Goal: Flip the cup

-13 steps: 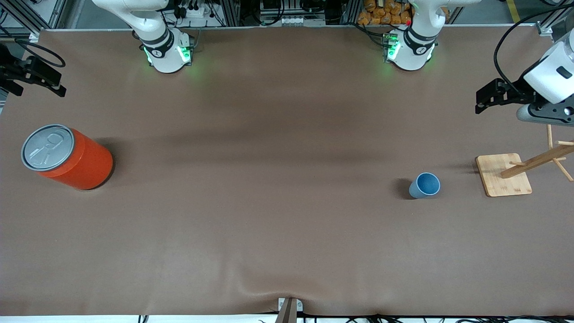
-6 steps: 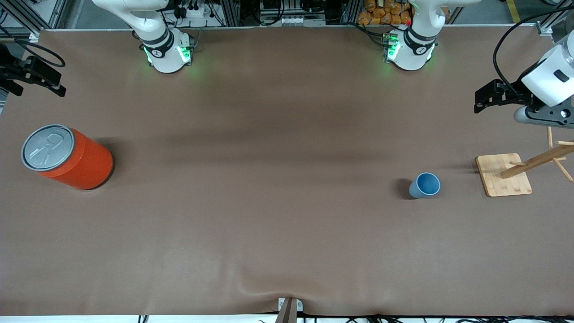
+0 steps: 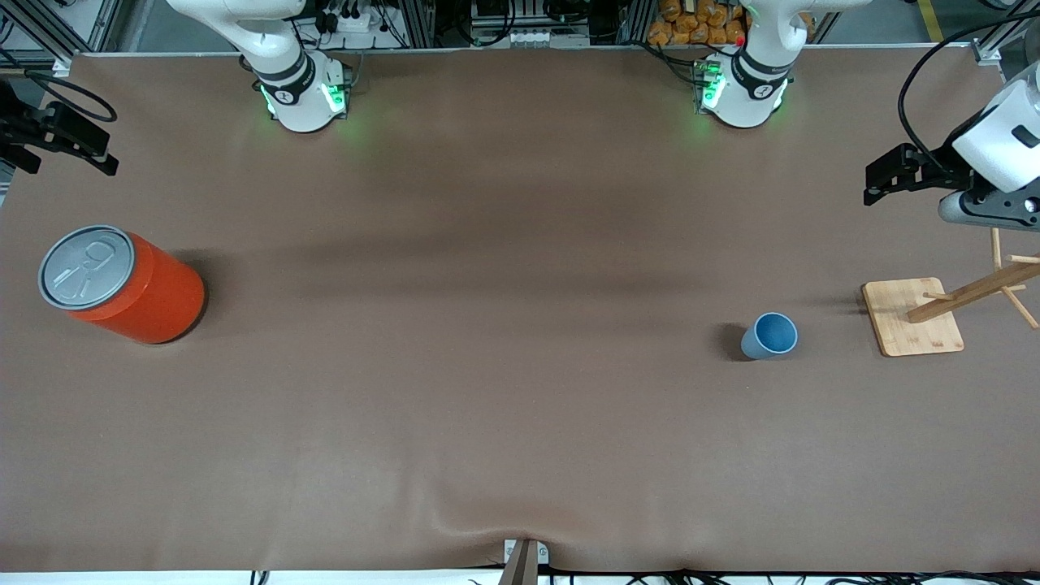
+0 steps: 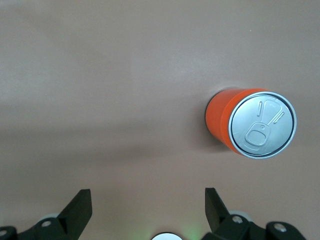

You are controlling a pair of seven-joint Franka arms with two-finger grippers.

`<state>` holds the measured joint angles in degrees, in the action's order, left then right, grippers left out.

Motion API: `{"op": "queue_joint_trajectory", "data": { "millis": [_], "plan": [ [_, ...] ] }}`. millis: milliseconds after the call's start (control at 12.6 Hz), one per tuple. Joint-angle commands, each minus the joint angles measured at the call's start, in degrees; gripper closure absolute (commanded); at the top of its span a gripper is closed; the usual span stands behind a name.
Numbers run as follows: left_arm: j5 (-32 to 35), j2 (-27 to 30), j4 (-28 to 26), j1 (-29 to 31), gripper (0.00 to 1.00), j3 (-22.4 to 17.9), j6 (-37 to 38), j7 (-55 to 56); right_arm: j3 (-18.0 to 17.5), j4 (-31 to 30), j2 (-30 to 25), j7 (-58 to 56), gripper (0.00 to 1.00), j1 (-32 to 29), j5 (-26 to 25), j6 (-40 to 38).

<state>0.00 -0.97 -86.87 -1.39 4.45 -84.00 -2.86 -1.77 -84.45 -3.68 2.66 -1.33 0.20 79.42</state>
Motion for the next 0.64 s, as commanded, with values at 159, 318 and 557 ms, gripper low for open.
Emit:
{"op": "queue_joint_trajectory", "data": {
  "millis": [159,318,557],
  "plan": [
    [0.08,-1.14,1.8,0.33,0.0,0.12,-0.55,0.13,-0.52,1.04,0.6,-0.2,0.0,-0.96,0.59,-0.84],
    [0.08,-1.23,1.71,0.33,0.0,0.12,-0.64,0.14,-0.52,1.04,0.6,-0.2,0.0,-1.04,0.59,-0.84],
    [0.08,-1.23,1.71,0.25,0.0,0.12,-1.69,0.14,-0.52,1.04,0.6,-0.2,0.0,-1.04,0.59,-1.19]
  ]
}}
